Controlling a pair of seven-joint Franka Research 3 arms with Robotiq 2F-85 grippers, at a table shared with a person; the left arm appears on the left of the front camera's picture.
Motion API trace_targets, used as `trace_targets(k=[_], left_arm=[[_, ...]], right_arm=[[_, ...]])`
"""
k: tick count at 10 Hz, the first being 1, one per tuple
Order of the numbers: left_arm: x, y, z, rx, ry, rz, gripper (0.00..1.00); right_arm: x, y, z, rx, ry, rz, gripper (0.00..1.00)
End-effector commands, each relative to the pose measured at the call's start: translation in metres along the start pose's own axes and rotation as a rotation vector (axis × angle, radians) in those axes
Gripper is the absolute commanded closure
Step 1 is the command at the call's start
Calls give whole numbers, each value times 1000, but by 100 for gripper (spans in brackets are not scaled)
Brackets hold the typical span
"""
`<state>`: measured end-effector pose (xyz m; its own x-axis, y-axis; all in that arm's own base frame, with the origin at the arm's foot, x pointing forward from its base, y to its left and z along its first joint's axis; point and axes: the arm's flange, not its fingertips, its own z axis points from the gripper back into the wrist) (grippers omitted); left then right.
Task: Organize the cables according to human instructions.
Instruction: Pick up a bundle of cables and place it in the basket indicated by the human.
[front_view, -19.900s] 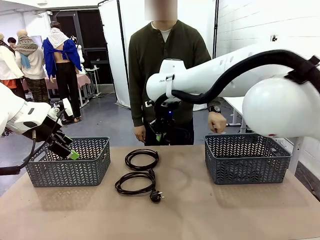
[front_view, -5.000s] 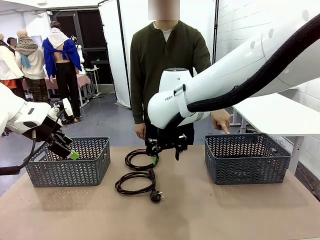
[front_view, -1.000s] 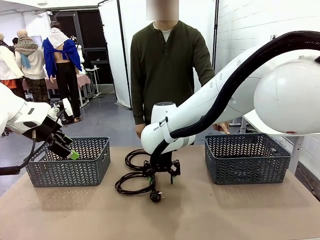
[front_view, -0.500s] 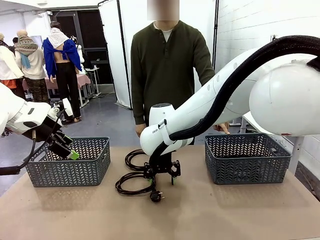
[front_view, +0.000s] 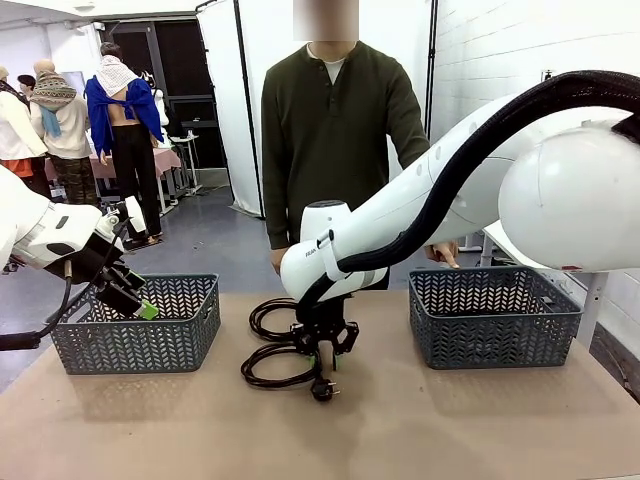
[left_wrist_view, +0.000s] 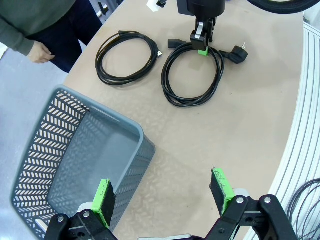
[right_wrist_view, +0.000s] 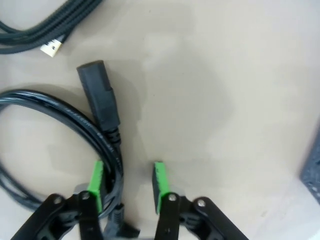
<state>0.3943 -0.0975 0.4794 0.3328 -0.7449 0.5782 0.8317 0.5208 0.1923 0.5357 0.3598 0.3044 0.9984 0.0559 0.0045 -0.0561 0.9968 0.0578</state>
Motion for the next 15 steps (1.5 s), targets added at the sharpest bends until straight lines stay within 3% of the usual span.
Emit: trace_targets(k=[1,6,8,9,11,13,15], left_arm=[[-4,-1,0,-8,-7,7,0],[-4,-1,0,-8,-7,7,0],[-4,-1,0,-8,-7,7,0],[-4,-1,0,-8,-7,7,0],[-4,-1,0,-8,-7,7,0],[-4,-1,0,-8,-7,7,0],[-4,-1,0,-8,-7,7,0]], right_arm=[[0,7,-7,80,23,-4,100],[-3,1,-4,80,42,8,100],[-3,-1,9,43,-3,11,100],[-6,-2,23,39,-49,31,100],[-6,-8,66,38,-50,53,100],[-6,-18,114,82,11,118,100],[-1,-31,152,82,79,297,100]])
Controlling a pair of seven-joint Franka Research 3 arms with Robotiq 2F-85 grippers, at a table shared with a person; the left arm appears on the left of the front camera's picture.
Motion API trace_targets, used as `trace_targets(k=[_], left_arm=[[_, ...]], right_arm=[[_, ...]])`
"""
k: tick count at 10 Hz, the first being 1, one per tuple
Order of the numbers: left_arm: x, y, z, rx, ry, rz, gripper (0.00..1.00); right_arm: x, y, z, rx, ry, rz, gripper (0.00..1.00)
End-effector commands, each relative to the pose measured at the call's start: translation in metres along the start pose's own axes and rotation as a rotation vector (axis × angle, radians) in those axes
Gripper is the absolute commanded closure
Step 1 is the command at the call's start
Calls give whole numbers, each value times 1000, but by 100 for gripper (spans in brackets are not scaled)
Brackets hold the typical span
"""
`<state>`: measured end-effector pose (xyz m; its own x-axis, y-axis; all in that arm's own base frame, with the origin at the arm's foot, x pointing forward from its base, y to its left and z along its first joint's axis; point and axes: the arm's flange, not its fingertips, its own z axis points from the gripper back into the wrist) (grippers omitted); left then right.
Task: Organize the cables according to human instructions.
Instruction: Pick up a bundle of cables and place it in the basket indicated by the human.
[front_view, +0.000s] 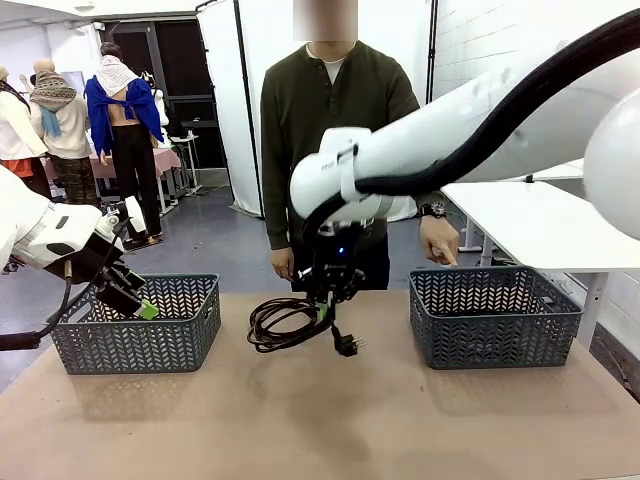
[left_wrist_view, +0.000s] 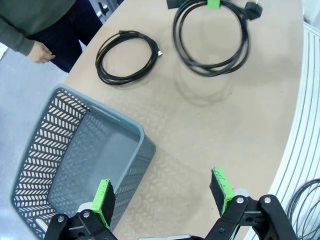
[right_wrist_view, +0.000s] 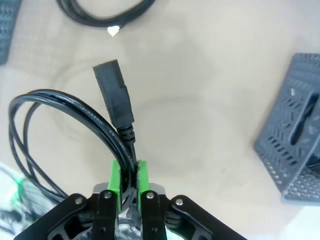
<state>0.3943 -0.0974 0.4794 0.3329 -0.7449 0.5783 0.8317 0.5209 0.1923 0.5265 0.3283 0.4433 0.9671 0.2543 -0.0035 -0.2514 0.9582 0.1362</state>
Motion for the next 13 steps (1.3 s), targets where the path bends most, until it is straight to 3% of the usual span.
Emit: trace_targets(k=[1,4,7,9,13], left_arm=[[-4,-1,0,-8,-7,7,0],[-4,-1,0,-8,-7,7,0],[-4,-1,0,-8,-7,7,0],[-4,-1,0,-8,-7,7,0],[-4,-1,0,-8,-7,7,0]], right_arm=[[7,-15,28,-39,72,194,100],[9,-29,59,-178,121,441,100],[19,-46,63,-163,172,598,100],[24,-49,60,-120,191,625,100],[15,-45,58,-159,159,586,100]])
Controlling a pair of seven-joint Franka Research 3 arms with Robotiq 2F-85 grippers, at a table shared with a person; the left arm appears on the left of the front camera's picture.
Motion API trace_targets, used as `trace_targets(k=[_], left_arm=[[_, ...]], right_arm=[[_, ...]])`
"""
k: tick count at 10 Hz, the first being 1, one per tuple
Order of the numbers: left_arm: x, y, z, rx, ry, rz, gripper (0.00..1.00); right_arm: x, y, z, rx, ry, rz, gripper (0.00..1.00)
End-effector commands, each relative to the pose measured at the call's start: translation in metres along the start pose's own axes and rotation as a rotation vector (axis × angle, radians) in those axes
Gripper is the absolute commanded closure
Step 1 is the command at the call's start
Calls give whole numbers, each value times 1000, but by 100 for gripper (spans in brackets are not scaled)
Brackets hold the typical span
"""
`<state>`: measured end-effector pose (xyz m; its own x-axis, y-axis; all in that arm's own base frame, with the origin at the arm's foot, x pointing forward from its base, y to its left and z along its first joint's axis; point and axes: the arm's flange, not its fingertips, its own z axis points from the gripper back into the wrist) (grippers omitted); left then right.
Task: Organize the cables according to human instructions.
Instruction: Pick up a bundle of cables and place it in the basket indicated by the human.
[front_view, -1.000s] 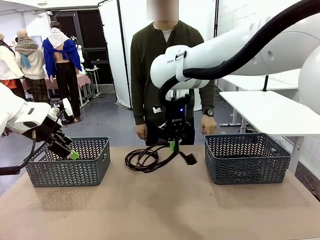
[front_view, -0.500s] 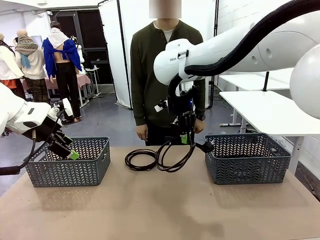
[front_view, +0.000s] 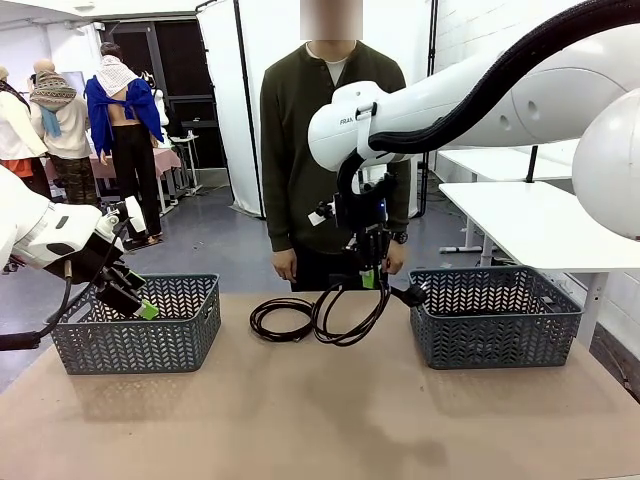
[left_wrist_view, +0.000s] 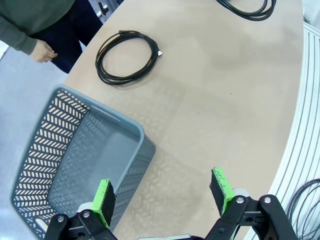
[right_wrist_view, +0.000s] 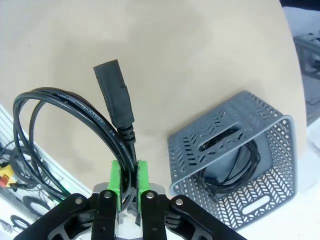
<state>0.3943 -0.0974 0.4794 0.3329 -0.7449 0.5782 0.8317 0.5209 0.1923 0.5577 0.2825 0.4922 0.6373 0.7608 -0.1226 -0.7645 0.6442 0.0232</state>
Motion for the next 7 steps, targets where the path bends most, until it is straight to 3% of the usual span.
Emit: trace_targets(k=[1,4,7], left_arm=[[-4,-1,0,-8,-7,7,0],[-4,-1,0,-8,-7,7,0],[-4,-1,0,-8,-7,7,0]], right_arm=[[-3,1,2,-10,-1,-20,100],[0,1,1,-1,-1,-2,100],[-28,-34,25,-19,57,73,100]])
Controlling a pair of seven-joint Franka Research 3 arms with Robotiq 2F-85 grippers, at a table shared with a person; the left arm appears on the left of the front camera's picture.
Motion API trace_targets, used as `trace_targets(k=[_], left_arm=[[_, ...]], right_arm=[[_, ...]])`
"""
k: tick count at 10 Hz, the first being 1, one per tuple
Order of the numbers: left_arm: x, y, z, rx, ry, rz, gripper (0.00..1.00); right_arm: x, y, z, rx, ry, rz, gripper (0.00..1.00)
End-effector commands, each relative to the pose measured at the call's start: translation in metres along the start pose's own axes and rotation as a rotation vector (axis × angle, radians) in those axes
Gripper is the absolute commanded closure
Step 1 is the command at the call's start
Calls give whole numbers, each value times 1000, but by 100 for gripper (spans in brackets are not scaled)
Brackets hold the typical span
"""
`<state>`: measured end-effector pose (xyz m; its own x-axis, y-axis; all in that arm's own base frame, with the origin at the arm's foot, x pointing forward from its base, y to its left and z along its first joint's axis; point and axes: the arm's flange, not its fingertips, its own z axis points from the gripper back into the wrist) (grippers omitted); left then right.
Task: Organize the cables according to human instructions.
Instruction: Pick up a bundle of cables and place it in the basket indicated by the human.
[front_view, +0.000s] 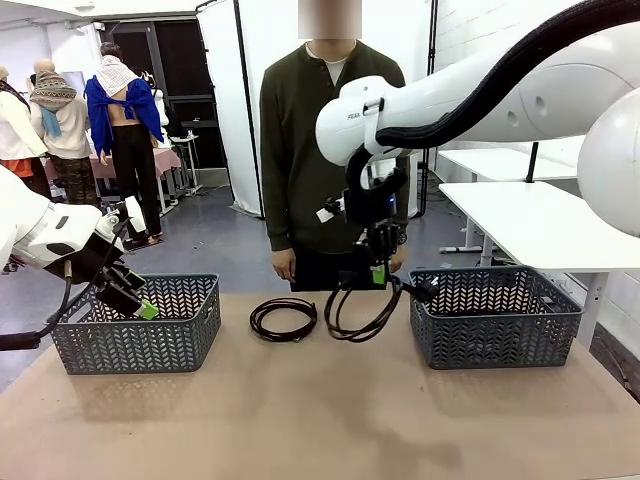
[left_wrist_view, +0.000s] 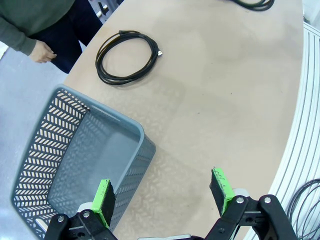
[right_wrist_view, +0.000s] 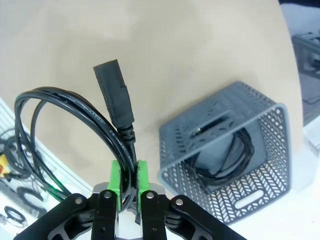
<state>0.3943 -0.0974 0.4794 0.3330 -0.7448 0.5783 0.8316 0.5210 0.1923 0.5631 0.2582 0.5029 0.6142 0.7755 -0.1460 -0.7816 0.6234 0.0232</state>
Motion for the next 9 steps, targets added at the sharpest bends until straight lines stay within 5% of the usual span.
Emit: trace_targets(k=[1,5,9], left_arm=[[-4,-1,-1,-8,-7,7,0],[-4,-1,-1,-8,-7,7,0],[-4,-1,-1,-8,-7,7,0]], right_arm=[[-24,-25,23,-19,56,57,100],[-68,-85,53,-83,107,163,100],[-100,-143,49,-86,28,266,100]])
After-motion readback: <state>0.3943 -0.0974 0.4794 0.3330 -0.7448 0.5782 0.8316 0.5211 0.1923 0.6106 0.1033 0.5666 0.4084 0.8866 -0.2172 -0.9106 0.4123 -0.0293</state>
